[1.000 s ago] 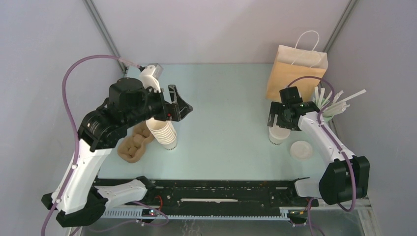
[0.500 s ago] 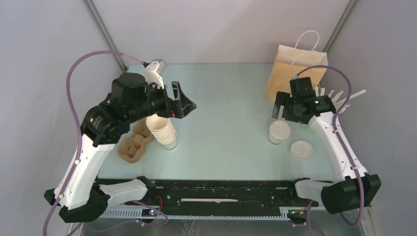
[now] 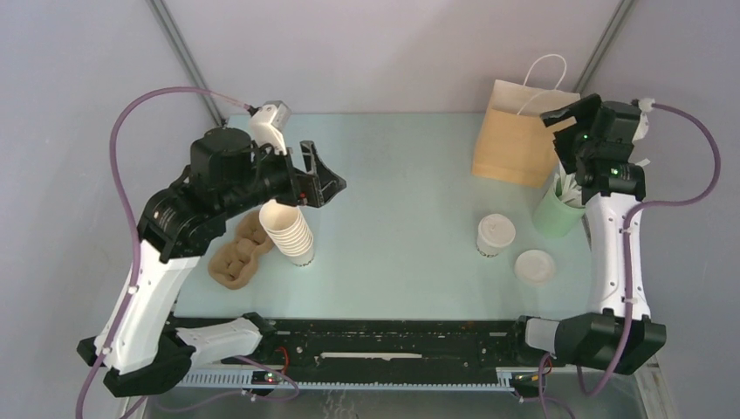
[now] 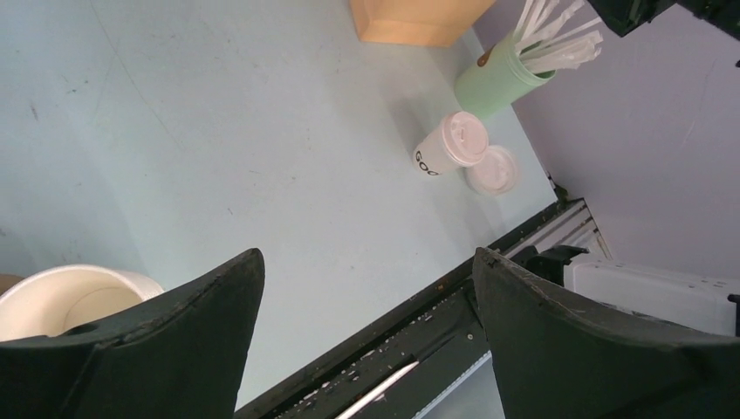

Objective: Pack the takeout coffee

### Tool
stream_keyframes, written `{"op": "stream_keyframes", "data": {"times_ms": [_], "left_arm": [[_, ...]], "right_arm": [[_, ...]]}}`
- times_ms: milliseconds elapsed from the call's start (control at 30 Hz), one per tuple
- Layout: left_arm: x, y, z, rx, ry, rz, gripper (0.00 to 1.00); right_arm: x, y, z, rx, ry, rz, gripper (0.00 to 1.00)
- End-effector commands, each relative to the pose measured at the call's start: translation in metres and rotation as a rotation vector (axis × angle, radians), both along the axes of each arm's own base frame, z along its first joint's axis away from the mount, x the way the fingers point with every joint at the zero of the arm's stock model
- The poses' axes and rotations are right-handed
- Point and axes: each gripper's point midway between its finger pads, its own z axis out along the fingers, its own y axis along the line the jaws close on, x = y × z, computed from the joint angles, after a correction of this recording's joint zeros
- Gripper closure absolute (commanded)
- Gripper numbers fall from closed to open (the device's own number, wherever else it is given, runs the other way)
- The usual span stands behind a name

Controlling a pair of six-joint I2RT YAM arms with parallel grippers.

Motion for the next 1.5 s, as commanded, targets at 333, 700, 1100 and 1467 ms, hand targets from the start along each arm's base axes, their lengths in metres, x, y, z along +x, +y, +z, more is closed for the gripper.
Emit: {"op": "stream_keyframes", "data": {"times_ms": [333, 700, 1100, 1467], "left_arm": [[-0.012, 0.037, 0.021, -0.038, -0.104, 0.122, 0.06], [-0.008, 0.04, 0.014, 0.024, -0.087, 0.131, 0.06], [-0.001, 0.037, 0.014, 0.049, -0.092, 0.121, 0.06], [0.007, 0.034, 0.01, 0.066, -0.082, 0.13, 0.06]], "right_arm": [[0.061, -0.039, 0.008, 0.395, -0.148, -0.095, 0.08], [0.086, -0.058, 0.028, 0.342, -0.206, -0.021, 0.15], [0.125, -0.054, 0.015, 0.089, -0.14, 0.293, 0.29], [0.091, -0.079, 0.038, 0.028, -0.178, 0.333, 0.19]]}}
